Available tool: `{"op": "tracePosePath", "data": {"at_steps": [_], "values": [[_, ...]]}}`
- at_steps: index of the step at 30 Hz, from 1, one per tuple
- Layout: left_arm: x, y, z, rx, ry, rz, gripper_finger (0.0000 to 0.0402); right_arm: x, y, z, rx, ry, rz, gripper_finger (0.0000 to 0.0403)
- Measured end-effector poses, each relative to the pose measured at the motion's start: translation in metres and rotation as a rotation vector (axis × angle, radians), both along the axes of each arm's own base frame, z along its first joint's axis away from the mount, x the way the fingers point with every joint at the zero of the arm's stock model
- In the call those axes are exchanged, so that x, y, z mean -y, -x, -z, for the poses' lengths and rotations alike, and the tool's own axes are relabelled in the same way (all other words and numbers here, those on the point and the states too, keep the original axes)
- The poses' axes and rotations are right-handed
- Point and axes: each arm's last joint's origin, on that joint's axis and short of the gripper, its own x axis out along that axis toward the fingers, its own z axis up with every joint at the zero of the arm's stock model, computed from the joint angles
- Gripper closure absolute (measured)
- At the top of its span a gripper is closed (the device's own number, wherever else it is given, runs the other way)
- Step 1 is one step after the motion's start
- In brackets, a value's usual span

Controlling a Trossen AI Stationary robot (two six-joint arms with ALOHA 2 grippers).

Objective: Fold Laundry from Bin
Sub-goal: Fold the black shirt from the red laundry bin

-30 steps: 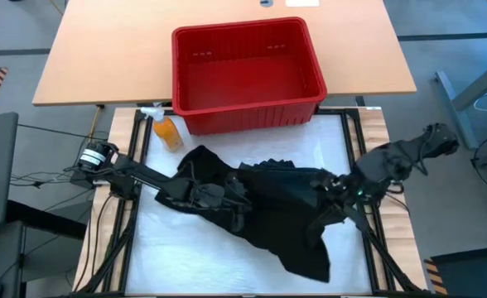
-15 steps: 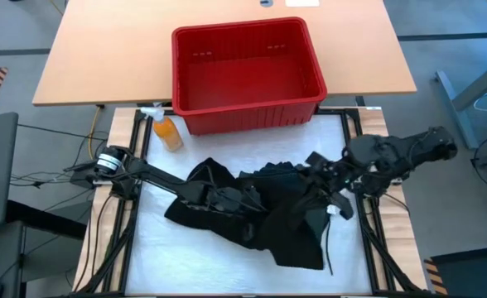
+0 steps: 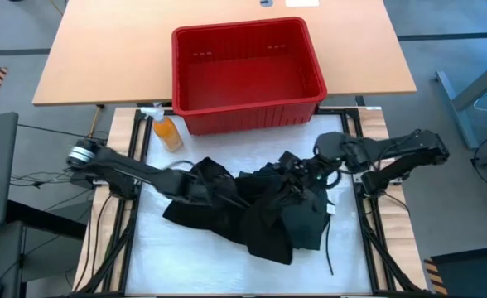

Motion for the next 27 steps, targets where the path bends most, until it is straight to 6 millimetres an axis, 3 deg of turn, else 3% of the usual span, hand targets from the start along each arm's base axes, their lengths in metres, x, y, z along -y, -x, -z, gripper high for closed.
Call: {"op": "tracePosePath", "data": {"at_steps": [4,8,14,20,27], "values": [[-0.01,0.057,-0.039,-0.094,-0.133,-0.084,0.0235,0.009,-0.016,0.01,-0.026,0.002,0.039,0.0364],[-0.017,0.113,-0.075,-0.028,-0.15,-0.209,0.0235,0.022,-0.043,0.022,-0.023,-0.056,0.095,0.0364],[-0.026,0.173,-0.113,0.225,-0.053,-0.332,0.0235,0.052,-0.101,0.076,-0.148,-0.14,0.182,0.0363],[-0.032,0.197,-0.125,0.329,-0.026,-0.366,0.0235,0.091,-0.151,0.137,-0.204,-0.197,0.251,0.0363],[-0.029,0.191,-0.122,0.302,-0.061,-0.354,0.0235,0.113,-0.195,0.163,-0.246,-0.214,0.268,0.0342]]}}
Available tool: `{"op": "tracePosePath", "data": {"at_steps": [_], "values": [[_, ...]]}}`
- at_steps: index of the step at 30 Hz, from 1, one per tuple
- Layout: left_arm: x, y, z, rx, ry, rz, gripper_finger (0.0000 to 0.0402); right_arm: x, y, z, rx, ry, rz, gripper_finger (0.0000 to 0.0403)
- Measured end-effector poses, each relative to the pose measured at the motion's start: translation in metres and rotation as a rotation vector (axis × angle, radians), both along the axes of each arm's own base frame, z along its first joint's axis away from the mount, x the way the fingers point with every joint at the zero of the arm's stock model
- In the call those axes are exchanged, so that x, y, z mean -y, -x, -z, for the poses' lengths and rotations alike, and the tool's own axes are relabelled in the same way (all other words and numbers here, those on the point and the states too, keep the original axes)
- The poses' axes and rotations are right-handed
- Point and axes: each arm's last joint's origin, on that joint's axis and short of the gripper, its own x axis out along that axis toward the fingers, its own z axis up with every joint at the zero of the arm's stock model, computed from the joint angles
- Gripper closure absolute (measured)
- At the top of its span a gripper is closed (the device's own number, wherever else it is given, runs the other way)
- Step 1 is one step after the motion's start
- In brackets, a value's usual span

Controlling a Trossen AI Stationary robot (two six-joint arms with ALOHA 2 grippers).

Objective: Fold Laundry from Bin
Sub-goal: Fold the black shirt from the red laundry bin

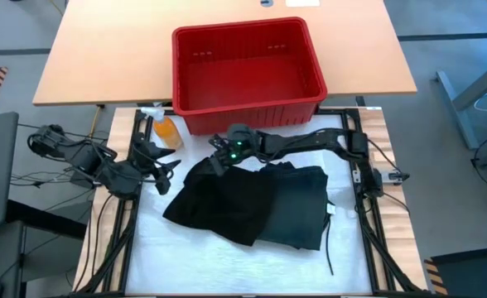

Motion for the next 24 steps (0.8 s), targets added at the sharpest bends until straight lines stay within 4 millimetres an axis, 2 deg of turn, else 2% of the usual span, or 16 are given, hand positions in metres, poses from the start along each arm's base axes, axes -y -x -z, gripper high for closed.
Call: {"op": "tracePosePath", "data": {"at_steps": [7,10,13,20,24], "values": [[0.006,-0.011,0.007,-0.049,-0.01,0.013,0.0235,0.011,-0.024,-0.015,0.0,0.097,-0.002,0.026],[0.007,-0.013,0.008,-0.059,-0.005,0.022,0.0235,0.017,-0.029,-0.016,-0.108,0.147,0.005,0.0228],[0.007,-0.013,0.008,-0.06,0.001,0.026,0.0235,0.022,-0.025,-0.019,-0.233,0.212,0.016,0.0204],[0.007,-0.012,0.008,-0.061,-0.003,0.028,0.0235,0.037,-0.017,-0.024,-0.313,0.244,0.04,0.0187],[0.008,-0.013,0.009,-0.074,0.03,0.061,0.0235,0.038,-0.006,-0.041,-0.321,0.215,-0.032,0.0187]]}}
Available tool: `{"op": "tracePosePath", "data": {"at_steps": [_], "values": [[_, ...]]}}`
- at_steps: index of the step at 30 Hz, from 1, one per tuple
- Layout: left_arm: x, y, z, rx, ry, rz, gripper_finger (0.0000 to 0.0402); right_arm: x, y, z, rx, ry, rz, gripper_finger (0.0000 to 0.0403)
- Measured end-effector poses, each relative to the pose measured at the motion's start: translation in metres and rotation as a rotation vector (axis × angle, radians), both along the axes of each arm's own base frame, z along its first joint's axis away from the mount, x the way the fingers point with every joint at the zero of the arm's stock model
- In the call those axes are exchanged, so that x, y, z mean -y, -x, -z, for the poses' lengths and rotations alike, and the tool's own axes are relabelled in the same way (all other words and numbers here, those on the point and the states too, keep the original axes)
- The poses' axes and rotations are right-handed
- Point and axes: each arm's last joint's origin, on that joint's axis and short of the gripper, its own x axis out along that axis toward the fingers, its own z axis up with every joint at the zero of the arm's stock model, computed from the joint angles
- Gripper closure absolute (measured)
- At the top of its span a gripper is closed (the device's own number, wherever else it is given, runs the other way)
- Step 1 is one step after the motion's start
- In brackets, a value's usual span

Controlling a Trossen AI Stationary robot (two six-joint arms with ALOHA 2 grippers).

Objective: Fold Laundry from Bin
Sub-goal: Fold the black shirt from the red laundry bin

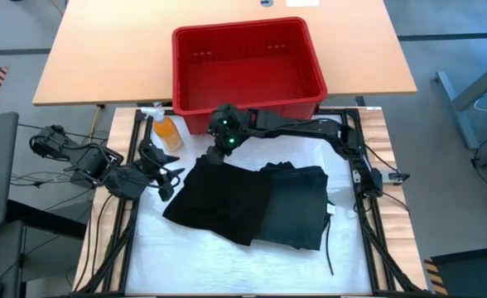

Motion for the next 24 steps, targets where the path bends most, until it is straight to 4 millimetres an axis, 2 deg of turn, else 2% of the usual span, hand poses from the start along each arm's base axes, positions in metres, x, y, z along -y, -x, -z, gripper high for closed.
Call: {"op": "tracePosePath", "data": {"at_steps": [3,7,10,14,18,24], "values": [[0.005,-0.005,0.015,-0.05,0.08,0.081,0.0235,-0.01,0.019,-0.021,-0.029,0.04,-0.053,0.0189],[0.019,-0.015,0.067,-0.202,0.137,0.255,0.0235,-0.042,0.055,-0.053,-0.119,0.213,-0.06,0.0195],[0.024,-0.022,0.107,-0.297,0.066,0.363,0.0235,-0.071,0.079,-0.07,-0.196,0.36,-0.01,0.0199],[0.026,-0.026,0.151,-0.416,-0.042,0.429,0.0235,-0.115,0.106,-0.086,-0.243,0.454,-0.032,0.0199],[0.028,-0.03,0.168,-0.473,-0.072,0.444,0.0235,-0.152,0.14,-0.095,-0.274,0.547,0.004,0.02],[0.035,-0.037,0.18,-0.546,-0.055,0.553,0.0235,-0.164,0.185,-0.079,-0.321,0.535,0.171,0.02]]}}
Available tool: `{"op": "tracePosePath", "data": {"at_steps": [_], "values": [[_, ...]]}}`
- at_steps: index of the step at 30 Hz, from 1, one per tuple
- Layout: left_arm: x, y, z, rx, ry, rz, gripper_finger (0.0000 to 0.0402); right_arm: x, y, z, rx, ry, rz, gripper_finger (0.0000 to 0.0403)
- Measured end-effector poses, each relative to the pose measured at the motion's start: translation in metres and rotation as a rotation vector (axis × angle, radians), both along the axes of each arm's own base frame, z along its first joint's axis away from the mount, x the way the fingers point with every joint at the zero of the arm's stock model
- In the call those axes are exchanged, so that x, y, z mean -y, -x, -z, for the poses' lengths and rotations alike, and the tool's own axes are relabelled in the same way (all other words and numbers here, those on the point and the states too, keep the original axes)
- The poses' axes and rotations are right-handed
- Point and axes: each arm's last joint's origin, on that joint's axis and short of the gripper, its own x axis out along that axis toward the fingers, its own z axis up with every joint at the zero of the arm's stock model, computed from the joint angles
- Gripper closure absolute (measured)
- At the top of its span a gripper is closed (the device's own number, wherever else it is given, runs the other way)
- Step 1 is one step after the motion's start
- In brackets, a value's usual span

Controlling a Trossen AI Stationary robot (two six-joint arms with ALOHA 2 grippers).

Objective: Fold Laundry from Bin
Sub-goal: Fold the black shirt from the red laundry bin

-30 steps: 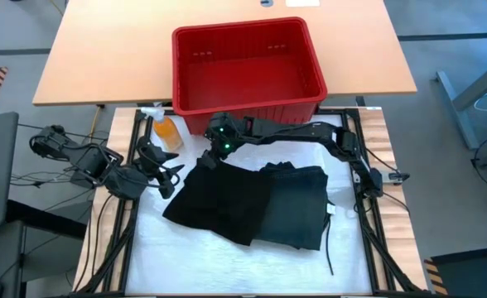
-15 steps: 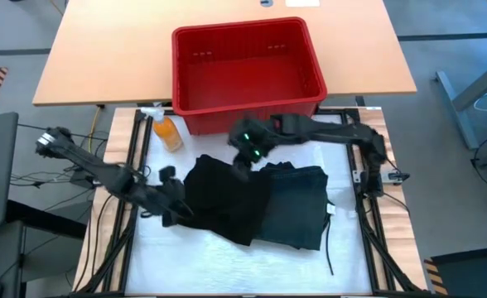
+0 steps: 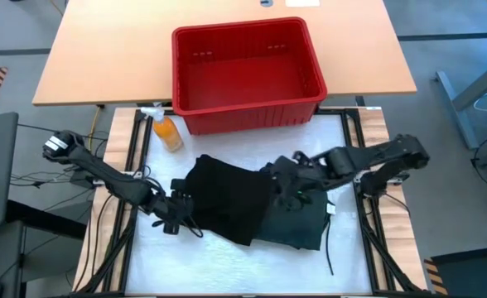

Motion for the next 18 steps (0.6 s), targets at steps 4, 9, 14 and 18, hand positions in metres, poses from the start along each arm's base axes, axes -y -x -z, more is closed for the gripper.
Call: {"op": "tracePosePath", "data": {"at_steps": [4,9,14,18], "values": [[0.0,-0.004,0.012,-0.043,-0.082,-0.015,0.0235,-0.001,0.025,0.018,0.073,-0.053,0.077,0.02],[-0.004,-0.01,0.024,-0.074,-0.124,-0.105,0.0235,0.001,0.044,0.041,0.182,-0.151,0.128,0.02],[-0.004,-0.015,0.029,-0.088,-0.106,-0.17,0.0278,0.004,0.056,0.058,0.206,-0.203,0.172,0.02],[-0.003,-0.02,0.017,-0.078,-0.128,-0.191,0.0381,0.004,0.058,0.064,0.197,-0.207,0.179,0.02]]}}
